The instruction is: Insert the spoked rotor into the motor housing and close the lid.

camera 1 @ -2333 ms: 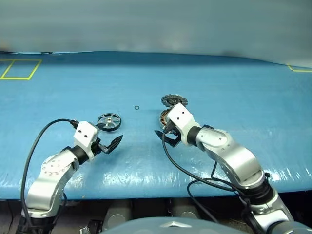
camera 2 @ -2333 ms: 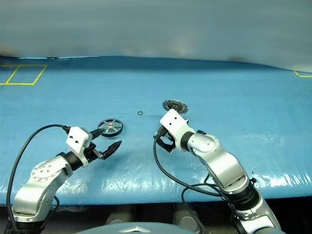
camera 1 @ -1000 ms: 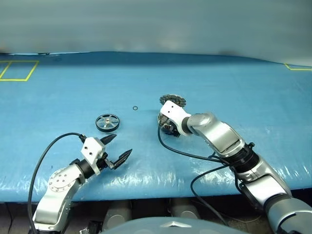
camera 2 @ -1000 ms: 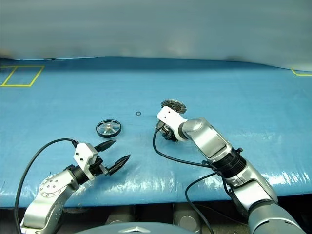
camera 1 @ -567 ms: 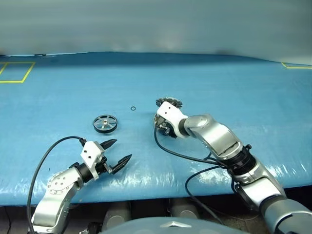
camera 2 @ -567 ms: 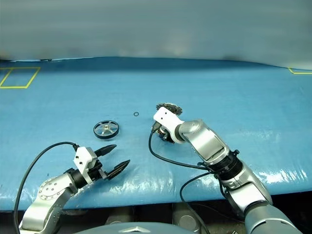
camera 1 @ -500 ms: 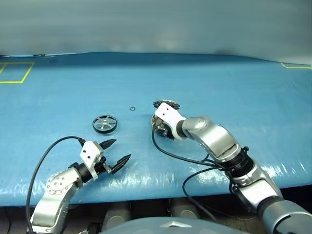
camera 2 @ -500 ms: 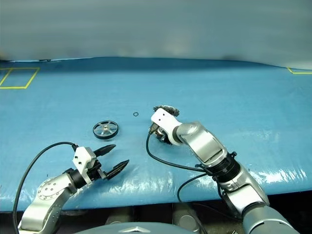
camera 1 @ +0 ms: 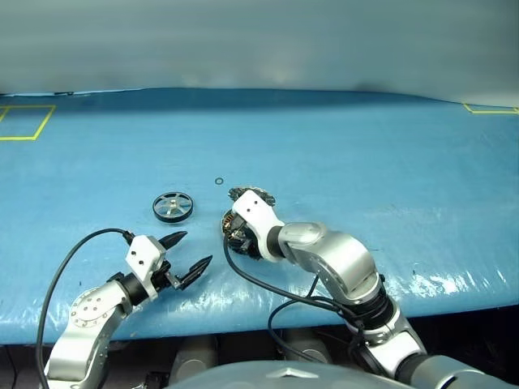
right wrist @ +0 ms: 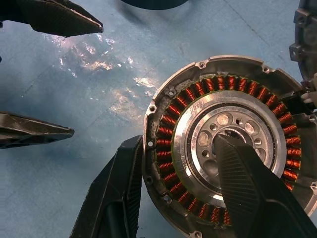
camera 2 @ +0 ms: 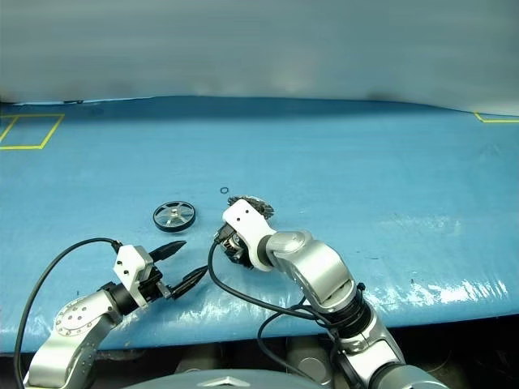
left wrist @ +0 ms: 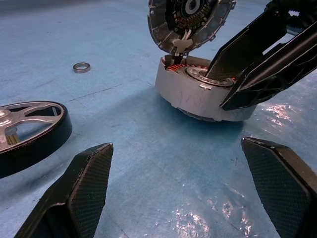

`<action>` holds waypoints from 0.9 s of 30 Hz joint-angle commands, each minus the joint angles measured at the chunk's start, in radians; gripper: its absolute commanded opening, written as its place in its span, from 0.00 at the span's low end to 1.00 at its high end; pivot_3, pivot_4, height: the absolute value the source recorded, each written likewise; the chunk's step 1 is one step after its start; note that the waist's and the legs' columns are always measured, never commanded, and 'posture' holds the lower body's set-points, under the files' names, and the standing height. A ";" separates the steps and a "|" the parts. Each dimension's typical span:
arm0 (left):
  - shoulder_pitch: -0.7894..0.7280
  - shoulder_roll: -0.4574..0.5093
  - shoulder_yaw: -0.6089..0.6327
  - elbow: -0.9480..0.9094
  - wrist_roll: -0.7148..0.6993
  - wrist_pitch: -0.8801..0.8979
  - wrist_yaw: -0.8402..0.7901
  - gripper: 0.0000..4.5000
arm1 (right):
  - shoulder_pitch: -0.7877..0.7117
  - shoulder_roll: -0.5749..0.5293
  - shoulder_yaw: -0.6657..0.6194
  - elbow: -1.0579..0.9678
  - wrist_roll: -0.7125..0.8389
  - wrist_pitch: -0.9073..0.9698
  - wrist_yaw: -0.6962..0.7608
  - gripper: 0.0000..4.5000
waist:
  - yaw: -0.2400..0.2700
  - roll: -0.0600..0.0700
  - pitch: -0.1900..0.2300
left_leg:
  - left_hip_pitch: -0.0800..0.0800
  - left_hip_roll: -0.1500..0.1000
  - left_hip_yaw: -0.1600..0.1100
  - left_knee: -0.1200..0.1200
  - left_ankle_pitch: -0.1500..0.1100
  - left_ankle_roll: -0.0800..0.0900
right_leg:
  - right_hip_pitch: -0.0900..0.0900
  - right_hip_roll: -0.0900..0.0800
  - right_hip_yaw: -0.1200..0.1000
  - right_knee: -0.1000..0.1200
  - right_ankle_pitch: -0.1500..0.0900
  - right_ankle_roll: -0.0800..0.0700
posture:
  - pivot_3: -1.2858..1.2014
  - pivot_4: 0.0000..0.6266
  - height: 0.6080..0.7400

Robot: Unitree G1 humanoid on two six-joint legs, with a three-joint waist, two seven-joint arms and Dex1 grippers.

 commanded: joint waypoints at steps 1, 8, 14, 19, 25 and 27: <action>-0.007 0.003 0.013 -0.043 -0.010 -0.020 0.003 1.00 | 0.025 0.009 0.029 0.015 0.049 0.022 0.004 0.42 | 0.000 0.000 0.000 | 0.000 0.000 0.000 0.000 0.000 0.000 | 0.000 0.000 0.000 0.000 0.000 0.000 | 0.52 0.24 1.00; -0.003 0.000 0.008 -0.045 -0.004 -0.023 0.013 1.00 | 0.015 0.015 0.014 -0.018 0.058 0.022 -0.037 0.78 | 0.003 0.002 0.001 | -0.001 0.000 0.000 0.000 0.000 0.000 | 0.000 0.000 0.000 0.000 0.000 0.000 | 0.52 0.24 1.00; -0.001 -0.001 0.010 -0.047 -0.008 -0.022 0.012 1.00 | -0.012 0.056 -0.067 -0.121 0.088 0.104 -0.073 0.92 | 0.008 0.002 0.001 | -0.003 -0.002 0.000 0.000 0.000 0.000 | -0.002 -0.001 0.000 -0.001 0.000 0.000 | 0.52 0.24 1.00; -0.016 0.011 0.022 -0.060 -0.018 -0.015 0.007 1.00 | -0.010 0.075 -0.149 -0.225 0.142 0.165 -0.063 0.92 | 0.009 0.003 0.002 | -0.005 -0.002 -0.001 -0.001 0.000 0.000 | -0.004 -0.001 0.000 -0.001 0.000 0.000 | 0.52 0.24 1.00; -0.093 0.043 0.086 -0.072 -0.024 -0.012 0.018 1.00 | 0.116 -0.007 -0.205 -0.342 0.206 -0.005 -0.003 0.92 | 0.013 0.003 0.002 | -0.006 -0.002 -0.001 -0.001 0.000 0.000 | -0.004 -0.001 -0.001 -0.001 0.000 0.001 | 0.52 0.24 1.00; -0.134 0.068 0.099 -0.063 -0.009 0.004 0.023 1.00 | 0.194 -0.089 -0.189 -0.358 0.187 -0.170 0.023 0.92 | 0.014 0.003 0.002 | -0.006 -0.002 -0.001 -0.001 0.000 0.000 | -0.004 -0.002 -0.001 -0.002 0.000 0.001 | 0.52 0.24 1.00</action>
